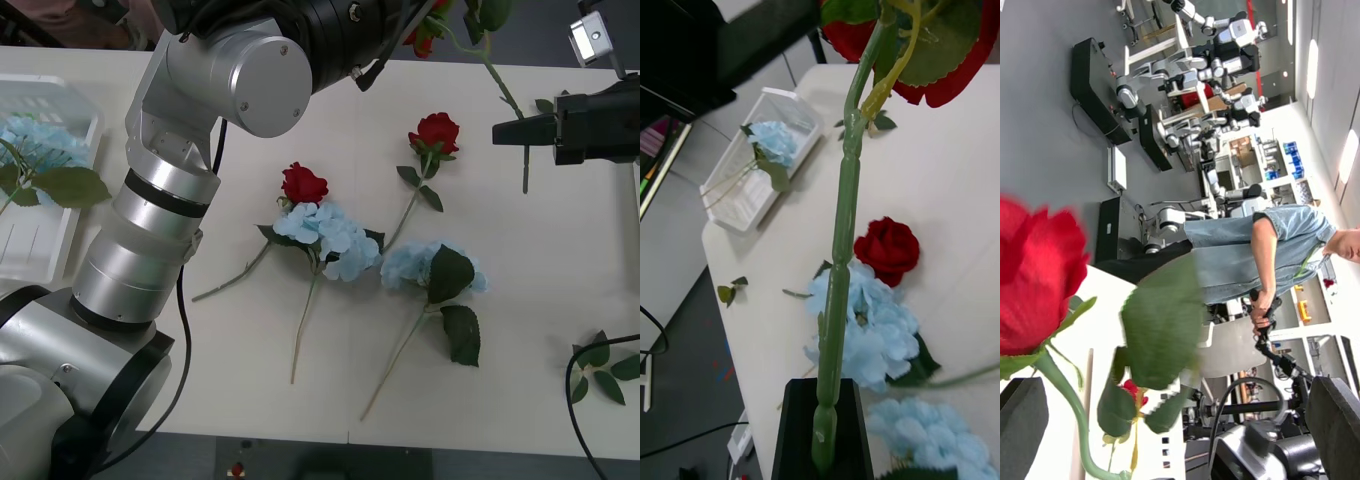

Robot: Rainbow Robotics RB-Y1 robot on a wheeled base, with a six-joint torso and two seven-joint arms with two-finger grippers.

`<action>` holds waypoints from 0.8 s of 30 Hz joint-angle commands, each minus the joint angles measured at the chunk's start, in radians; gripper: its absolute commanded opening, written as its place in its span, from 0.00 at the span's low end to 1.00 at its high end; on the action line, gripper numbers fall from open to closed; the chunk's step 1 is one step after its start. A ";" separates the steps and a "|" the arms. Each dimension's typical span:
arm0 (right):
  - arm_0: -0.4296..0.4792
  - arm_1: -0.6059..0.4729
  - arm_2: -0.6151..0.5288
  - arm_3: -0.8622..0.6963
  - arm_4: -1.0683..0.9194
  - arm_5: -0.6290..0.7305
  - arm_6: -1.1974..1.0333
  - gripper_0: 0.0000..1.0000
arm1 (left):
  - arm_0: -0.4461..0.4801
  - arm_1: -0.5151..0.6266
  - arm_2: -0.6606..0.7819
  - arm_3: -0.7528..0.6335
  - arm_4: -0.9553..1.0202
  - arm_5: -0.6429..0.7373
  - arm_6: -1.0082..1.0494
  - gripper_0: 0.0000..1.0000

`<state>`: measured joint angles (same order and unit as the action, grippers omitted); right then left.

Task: Put the red flowers into the right box and the blue flowers into the left box

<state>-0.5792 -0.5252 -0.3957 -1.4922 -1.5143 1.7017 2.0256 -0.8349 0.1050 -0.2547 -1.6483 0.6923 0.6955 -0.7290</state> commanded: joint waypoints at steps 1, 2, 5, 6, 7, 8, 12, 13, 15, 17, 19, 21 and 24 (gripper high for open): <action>0.032 -0.093 -0.005 -0.020 0.019 0.003 -0.042 0.00 | 0.000 0.021 0.005 0.001 0.010 -0.017 0.008 1.00; 0.041 -0.110 -0.008 -0.020 0.034 0.004 -0.047 0.00 | 0.011 0.035 0.005 0.001 0.015 -0.017 0.010 1.00; 0.061 -0.148 -0.026 -0.020 0.077 0.003 -0.061 0.00 | 0.025 0.113 0.003 -0.039 0.089 0.041 0.002 1.00; 0.068 -0.164 -0.034 -0.020 0.098 0.003 -0.067 0.00 | 0.036 0.151 0.003 -0.067 0.133 0.093 -0.009 1.00; 0.073 -0.174 -0.040 -0.020 0.114 0.003 -0.071 0.00 | 0.048 0.177 0.003 -0.093 0.158 0.133 -0.027 1.00; 0.079 -0.184 -0.046 -0.020 0.132 0.004 -0.082 0.00 | 0.060 0.203 0.003 -0.119 0.181 0.176 -0.046 1.00; 0.105 -0.231 -0.068 -0.020 0.215 0.004 -0.166 0.00 | 0.145 0.338 0.006 -0.242 0.266 0.305 -0.129 1.00; 0.111 -0.243 -0.077 -0.019 0.247 0.004 -0.186 0.00 | 0.175 0.384 0.008 -0.271 0.296 0.325 -0.165 1.00; 0.125 -0.265 -0.092 -0.020 0.306 0.003 -0.222 0.00 | 0.218 0.444 0.012 -0.292 0.340 0.349 -0.251 1.00; 0.133 -0.283 -0.103 -0.019 0.358 0.003 -0.249 0.00 | 0.243 0.489 0.017 -0.291 0.375 0.360 -0.328 1.00; 0.144 -0.303 -0.112 -0.020 0.418 0.003 -0.286 0.00 | 0.264 0.522 0.015 -0.272 0.383 0.372 -0.403 1.00; 0.153 -0.322 -0.121 -0.020 0.468 0.003 -0.318 0.00 | 0.270 0.536 0.015 -0.237 0.380 0.401 -0.494 1.00; 0.170 -0.349 -0.127 -0.020 0.559 -0.001 -0.380 0.00 | 0.270 0.544 0.015 -0.162 0.375 0.426 -0.627 1.00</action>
<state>-0.4129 -0.8240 -0.5132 -1.4917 -1.0070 1.7028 1.7324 -0.5399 0.6527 -0.2544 -1.8513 1.0684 1.1093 -1.2159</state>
